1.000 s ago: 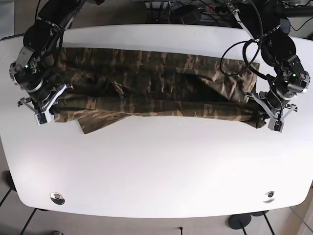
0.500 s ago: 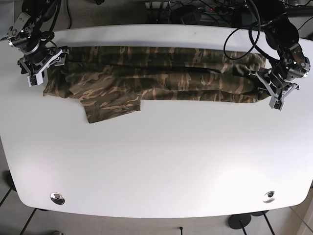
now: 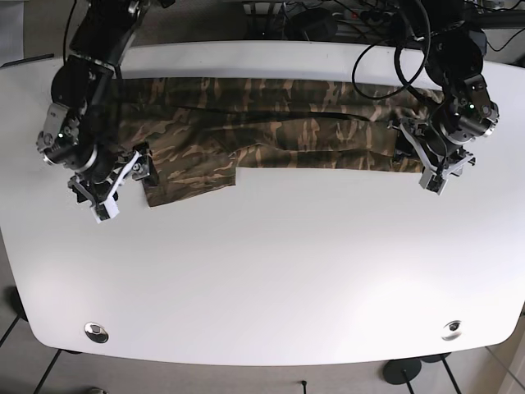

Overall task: Fold the T-shirt properly
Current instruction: 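Grasp the folded edge with both grippers and fold it over again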

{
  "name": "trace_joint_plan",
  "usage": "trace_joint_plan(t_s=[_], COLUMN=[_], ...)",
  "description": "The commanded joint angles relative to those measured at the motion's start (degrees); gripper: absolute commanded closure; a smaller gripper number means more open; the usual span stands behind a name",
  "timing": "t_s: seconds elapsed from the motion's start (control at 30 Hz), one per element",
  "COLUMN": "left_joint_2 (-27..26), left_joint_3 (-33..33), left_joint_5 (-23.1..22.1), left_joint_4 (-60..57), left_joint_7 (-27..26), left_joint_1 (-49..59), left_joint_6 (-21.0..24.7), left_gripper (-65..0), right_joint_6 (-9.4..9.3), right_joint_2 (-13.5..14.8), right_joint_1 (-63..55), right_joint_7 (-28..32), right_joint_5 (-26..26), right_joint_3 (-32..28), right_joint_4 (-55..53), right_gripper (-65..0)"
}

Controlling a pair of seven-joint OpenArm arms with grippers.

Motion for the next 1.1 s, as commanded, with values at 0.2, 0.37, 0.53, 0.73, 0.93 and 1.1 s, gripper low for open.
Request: trace_joint_plan(t_s=[0.2,0.37,0.53,0.73,0.93,1.1], left_joint_2=[-1.32,-2.9,-2.99,-2.99,-2.99,-2.99], left_joint_3=[-3.83,-6.55,-6.55,-6.38,-6.38,-6.38], left_joint_5=[-0.16,-0.16,-0.16,-0.07,-0.07,-0.07], left_joint_4=[-5.33,-10.17,-12.1,-15.62,-16.15,-16.15], left_joint_7=[-2.25,-4.62,-4.8,-7.44,-7.52,-7.61], left_joint_1=[0.33,0.33,0.33,0.33,0.33,0.24], left_joint_6=[0.03,-0.06,-0.06,0.03,0.12,0.21], left_gripper=[-37.6,-37.6,-37.6,-37.6,-37.6,-37.6], right_joint_6=[0.1,0.1,0.1,0.1,0.1,0.1], right_joint_2=[0.04,-0.58,-2.69,-2.78,-3.83,-3.66], right_joint_1=[6.16,4.49,3.96,2.38,-3.86,-9.49], right_joint_7=[12.86,15.32,15.58,13.65,-1.74,-14.31], right_joint_5=[-4.4,-4.31,-4.4,-4.23,-1.76,12.56], right_joint_3=[-3.59,-3.76,-3.85,-3.33,-1.74,8.19], right_joint_4=[-18.01,-20.65,-20.65,-10.89,15.75,25.42], right_gripper=[-55.8,-55.3,-23.9,-1.7,-1.7,-1.7])
